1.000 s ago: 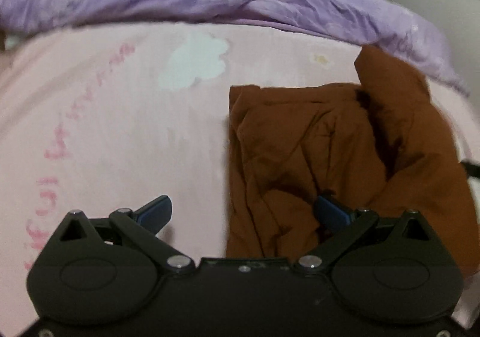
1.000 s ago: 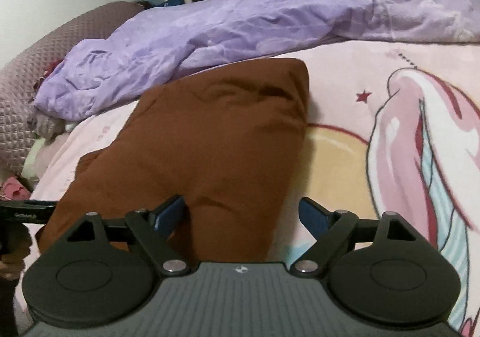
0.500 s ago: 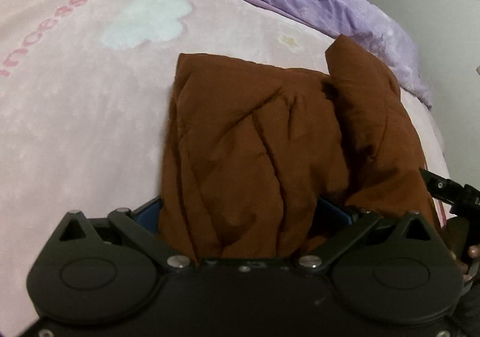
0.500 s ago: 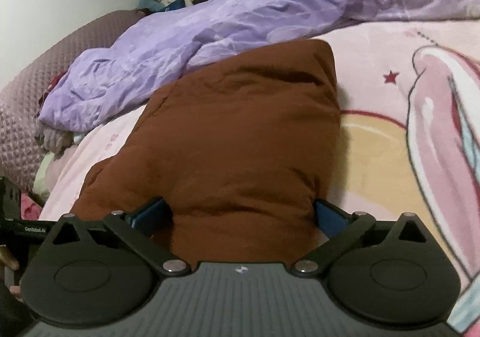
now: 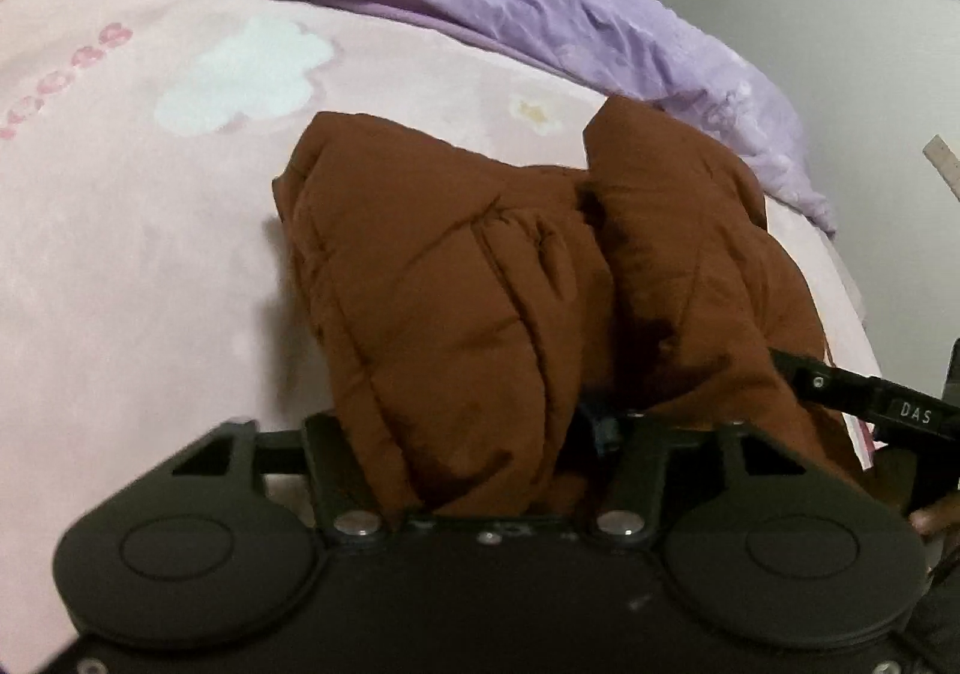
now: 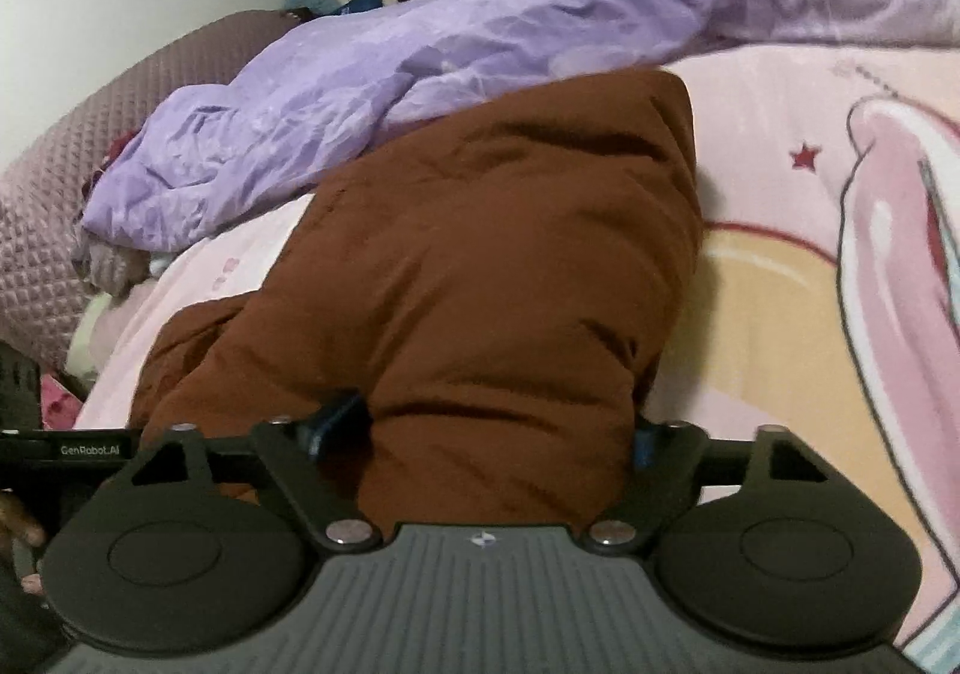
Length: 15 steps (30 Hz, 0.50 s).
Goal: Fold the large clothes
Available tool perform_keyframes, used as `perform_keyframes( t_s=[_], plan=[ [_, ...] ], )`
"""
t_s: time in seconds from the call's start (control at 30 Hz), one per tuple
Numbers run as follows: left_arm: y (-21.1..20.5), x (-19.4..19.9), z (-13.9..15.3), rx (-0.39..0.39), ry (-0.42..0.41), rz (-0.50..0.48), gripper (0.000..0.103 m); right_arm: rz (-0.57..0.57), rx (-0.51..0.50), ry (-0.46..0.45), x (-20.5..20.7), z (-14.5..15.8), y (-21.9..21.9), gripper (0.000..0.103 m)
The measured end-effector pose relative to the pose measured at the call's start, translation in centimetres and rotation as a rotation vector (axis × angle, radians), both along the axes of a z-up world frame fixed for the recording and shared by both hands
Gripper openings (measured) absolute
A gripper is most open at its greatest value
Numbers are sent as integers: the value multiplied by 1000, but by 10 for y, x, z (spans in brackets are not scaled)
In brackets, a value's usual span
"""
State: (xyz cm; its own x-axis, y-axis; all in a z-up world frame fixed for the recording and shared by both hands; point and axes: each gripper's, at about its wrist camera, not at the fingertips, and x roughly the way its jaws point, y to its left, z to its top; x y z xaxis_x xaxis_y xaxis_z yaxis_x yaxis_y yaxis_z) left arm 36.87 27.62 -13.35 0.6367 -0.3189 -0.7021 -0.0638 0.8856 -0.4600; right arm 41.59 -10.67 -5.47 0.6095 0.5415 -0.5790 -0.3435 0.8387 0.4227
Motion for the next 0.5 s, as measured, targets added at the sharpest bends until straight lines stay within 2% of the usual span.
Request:
perform_keyframes(
  t_s=[0.07,0.13,0.23,0.3,0.37,0.4,0.5],
  plan=[
    [-1,0,0,7,-4,1,51,-10,-22,-13,-3,3,4,83],
    [-1,-2,2,5,-10,6,45,-21,-29,-22,-6,5,4,77],
    [-7,-5,9,57,-30,9,37,-22,-31,-36,-8,8,3,68],
    [-12,-7,12,91,-44,19,36,-25,-25,-38,-8,9,0,65],
    [-11,-13,11,109,-53,18,36,-27,-18,-34,-7,9,0,65],
    [-8,-13,9,94,-49,26,38,-27,-12,-31,-7,7,0,65],
    [-1,-10,2,49,-29,54,53,-16,-1,-34,-4,1,-1,71]
  ],
)
